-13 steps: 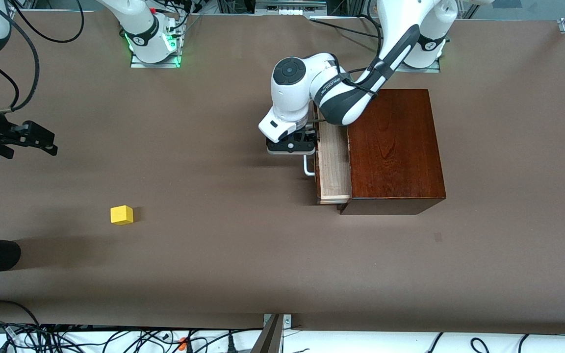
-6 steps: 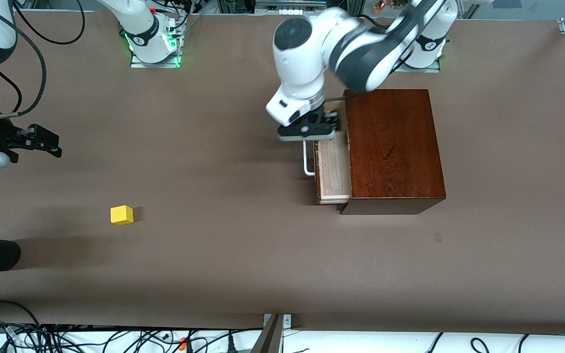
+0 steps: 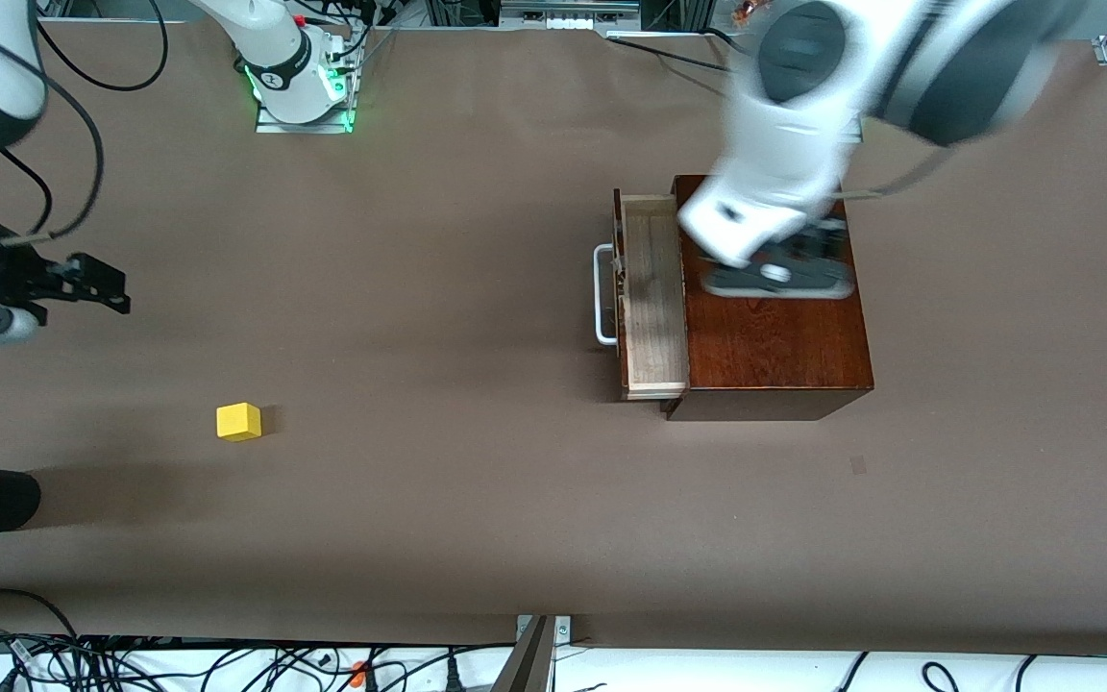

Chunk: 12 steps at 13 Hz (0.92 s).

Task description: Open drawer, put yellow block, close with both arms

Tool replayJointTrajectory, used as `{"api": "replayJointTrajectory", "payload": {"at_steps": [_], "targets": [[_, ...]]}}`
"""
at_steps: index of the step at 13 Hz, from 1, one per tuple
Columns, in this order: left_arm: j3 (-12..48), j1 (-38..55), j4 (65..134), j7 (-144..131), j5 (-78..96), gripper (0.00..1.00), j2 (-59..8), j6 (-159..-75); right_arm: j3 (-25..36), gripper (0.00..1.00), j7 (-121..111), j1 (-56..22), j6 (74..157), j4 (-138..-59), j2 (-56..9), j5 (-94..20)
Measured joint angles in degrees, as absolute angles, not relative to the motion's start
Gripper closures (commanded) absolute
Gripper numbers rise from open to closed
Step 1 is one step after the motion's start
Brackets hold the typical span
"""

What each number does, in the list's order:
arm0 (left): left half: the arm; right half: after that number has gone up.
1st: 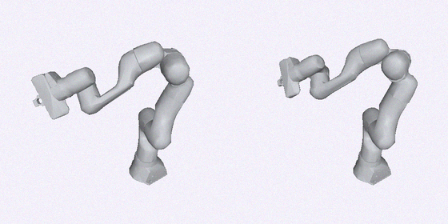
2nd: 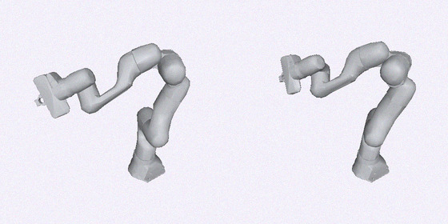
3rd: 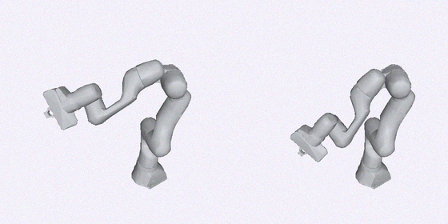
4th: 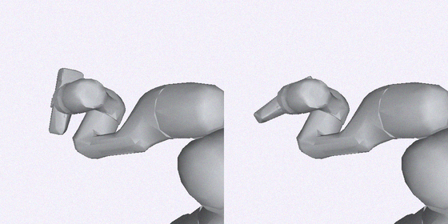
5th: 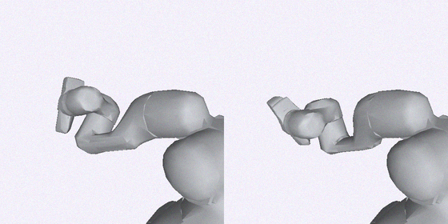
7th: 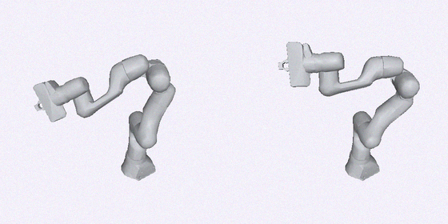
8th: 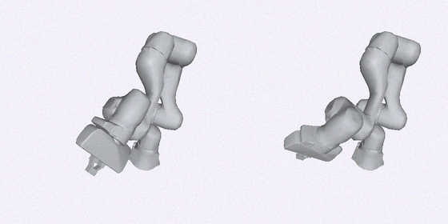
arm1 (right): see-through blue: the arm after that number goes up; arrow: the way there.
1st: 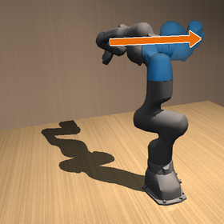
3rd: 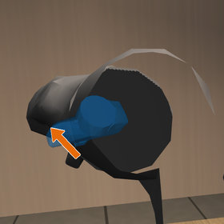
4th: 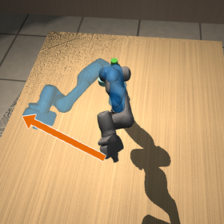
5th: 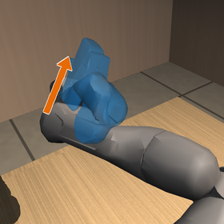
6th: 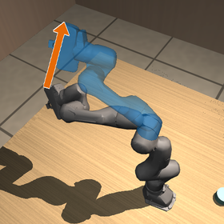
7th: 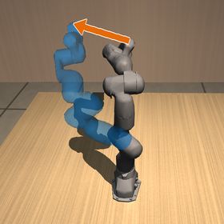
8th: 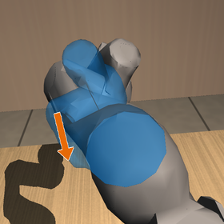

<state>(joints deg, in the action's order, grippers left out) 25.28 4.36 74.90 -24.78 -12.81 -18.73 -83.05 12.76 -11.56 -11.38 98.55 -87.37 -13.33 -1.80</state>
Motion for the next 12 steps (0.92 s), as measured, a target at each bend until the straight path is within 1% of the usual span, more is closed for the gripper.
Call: {"api": "replayJointTrajectory", "payload": {"at_steps": [2,4,6,7,8,9,11,12], "targets": [[25.27,-3.11,74.8,-16.78,-9.0,0.0,-17.67,-82.06,12.66,0.0,-11.58,-11.72,99.44,-87.4,-17.18,-1.8],[24.31,-6.87,74.49,-10.06,-6.92,0.0,-16.98,-81.99,12.77,0.0,-11.57,-11.28,100.76,-87.4,-19.22,-1.81],[16.84,-4.87,75.82,-4.59,-3.29,0.0,-14.6,-81.73,12.82,0.0,-11.58,-10.78,103.15,-88.14,-20.51,-2.22],[12.09,-2.62,77.79,-3.22,-1.02,0.0,-12.92,-82.38,12.82,0.0,-11.58,-10.75,105.93,-89.78,-21.26,-3.55],[7.94,-0.68,80.55,-2.43,0.47,0.0,-10.78,-84.71,12.81,0.0,-11.58,-10.75,110.31,-92.35,-22.28,-5.31],[5.32,0.41,83.75,-1.7,0.93,0.0,-8.33,-88.24,12.79,0.0,-11.6,-10.74,114.93,-95.1,-23.39,-6.25],[3.45,1.27,91.53,-1.33,0.95,0.0,-2.5,-95.44,12.63,0.0,-11.6,-10.8,121.55,-98.62,-26.24,-6.59],[3.03,1.9,95.24,-1.33,0.95,0.0,0.12,-97.07,12.45,0.0,-11.6,-10.87,124.27,-99.21,-27.89,-6.6]]}}
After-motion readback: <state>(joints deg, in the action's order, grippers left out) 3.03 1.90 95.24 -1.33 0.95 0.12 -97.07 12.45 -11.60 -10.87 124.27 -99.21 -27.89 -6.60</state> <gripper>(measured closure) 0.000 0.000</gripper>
